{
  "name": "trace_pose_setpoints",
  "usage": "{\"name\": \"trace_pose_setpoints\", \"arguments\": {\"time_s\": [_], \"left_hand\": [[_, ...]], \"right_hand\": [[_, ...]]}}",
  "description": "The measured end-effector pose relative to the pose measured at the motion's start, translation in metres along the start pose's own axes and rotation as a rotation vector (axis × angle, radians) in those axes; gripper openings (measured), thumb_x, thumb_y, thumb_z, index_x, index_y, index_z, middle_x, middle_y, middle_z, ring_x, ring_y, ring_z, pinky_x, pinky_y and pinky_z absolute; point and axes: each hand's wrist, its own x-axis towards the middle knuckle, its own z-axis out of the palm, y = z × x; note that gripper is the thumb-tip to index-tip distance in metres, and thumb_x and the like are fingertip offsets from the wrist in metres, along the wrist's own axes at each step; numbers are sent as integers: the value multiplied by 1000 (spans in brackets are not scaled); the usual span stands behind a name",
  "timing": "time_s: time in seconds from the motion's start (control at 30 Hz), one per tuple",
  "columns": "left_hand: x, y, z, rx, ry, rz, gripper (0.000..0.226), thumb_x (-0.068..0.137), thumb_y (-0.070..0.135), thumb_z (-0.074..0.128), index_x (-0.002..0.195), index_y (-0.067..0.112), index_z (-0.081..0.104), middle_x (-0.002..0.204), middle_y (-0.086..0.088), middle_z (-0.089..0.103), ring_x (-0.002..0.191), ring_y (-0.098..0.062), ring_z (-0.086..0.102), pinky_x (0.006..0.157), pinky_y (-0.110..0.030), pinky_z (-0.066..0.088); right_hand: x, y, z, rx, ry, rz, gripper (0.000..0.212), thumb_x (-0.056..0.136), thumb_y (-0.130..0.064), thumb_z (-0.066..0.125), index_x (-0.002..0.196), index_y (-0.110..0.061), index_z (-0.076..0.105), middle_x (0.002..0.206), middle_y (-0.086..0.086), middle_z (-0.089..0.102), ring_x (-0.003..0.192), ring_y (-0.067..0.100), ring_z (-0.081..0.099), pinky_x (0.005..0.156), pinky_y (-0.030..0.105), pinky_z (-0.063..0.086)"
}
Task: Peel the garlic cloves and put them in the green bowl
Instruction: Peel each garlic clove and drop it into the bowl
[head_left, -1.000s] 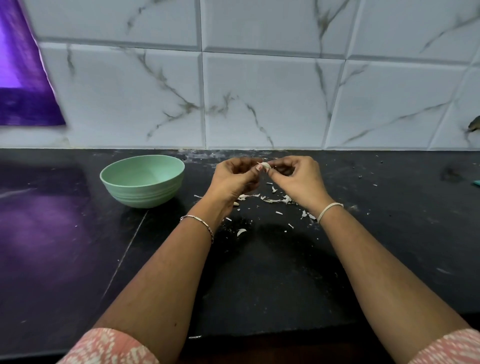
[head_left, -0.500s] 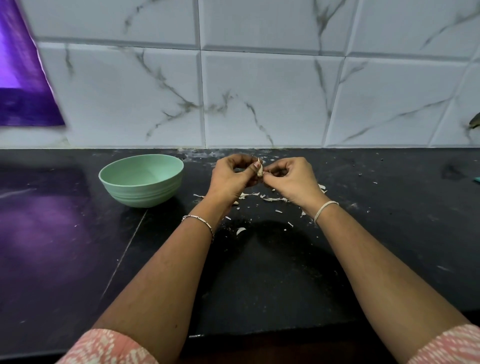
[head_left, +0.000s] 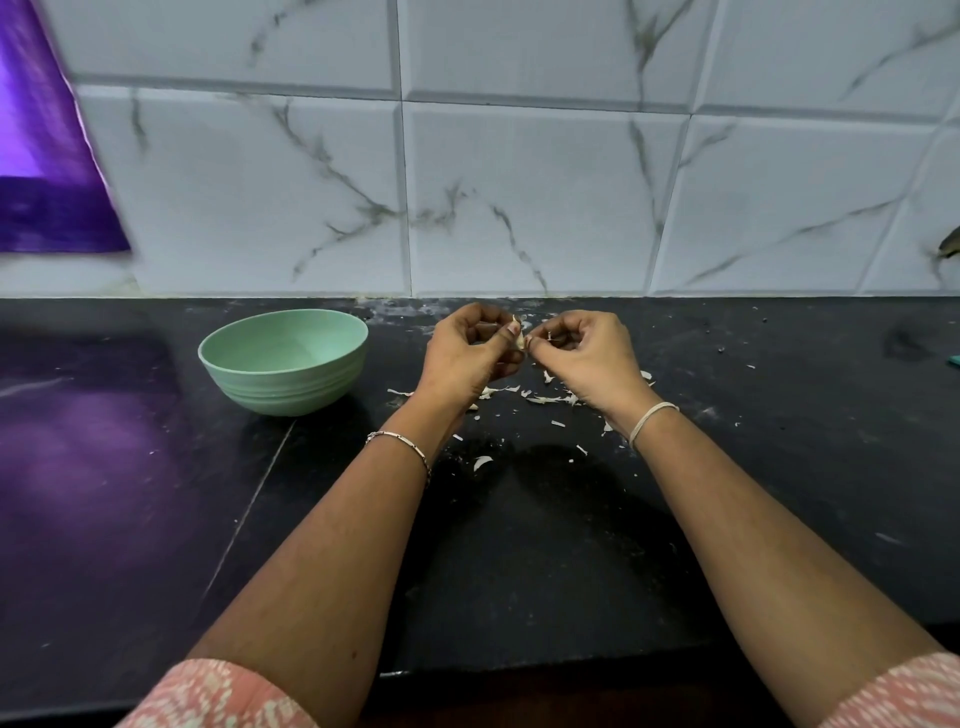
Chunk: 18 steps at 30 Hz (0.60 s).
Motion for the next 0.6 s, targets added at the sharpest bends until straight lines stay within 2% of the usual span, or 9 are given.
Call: {"name": "trace_pose_setpoints", "arguments": {"time_s": [0.07, 0.2, 0.37, 0.6], "left_hand": [[0, 0, 0, 18, 2, 8, 7, 93, 3, 61, 89, 9, 61, 75, -8, 63, 63, -16, 63, 64, -25, 59], [-1, -2, 2, 36, 8, 6, 7, 93, 2, 60, 90, 8, 60, 73, -9, 62, 60, -15, 61, 62, -24, 58], [0, -1, 3, 20, -8, -34, 8, 95, 2, 58, 89, 9, 58, 72, -8, 61, 54, -12, 60, 61, -24, 58], [-3, 0, 8, -40, -96, -134, 5, 94, 4, 60, 92, 8, 59, 76, -8, 60, 55, -11, 64, 63, -24, 58]], "right_hand": [[0, 0, 0, -27, -13, -13, 3, 81, -18, 73, 79, -17, 73, 72, 1, 72, 66, 17, 66, 65, 30, 54], [-1, 2, 3, -232, -70, -113, 3, 89, -20, 63, 88, -18, 65, 74, -5, 64, 60, 6, 53, 60, 25, 40], [-6, -2, 2, -572, -94, -187, 17, 99, -25, 46, 110, -15, 53, 110, 3, 61, 99, 22, 58, 74, 32, 38], [-6, -2, -4, -736, -20, -200, 18, 100, -25, 41, 111, -14, 49, 112, 6, 61, 99, 27, 60, 69, 34, 38]]}}
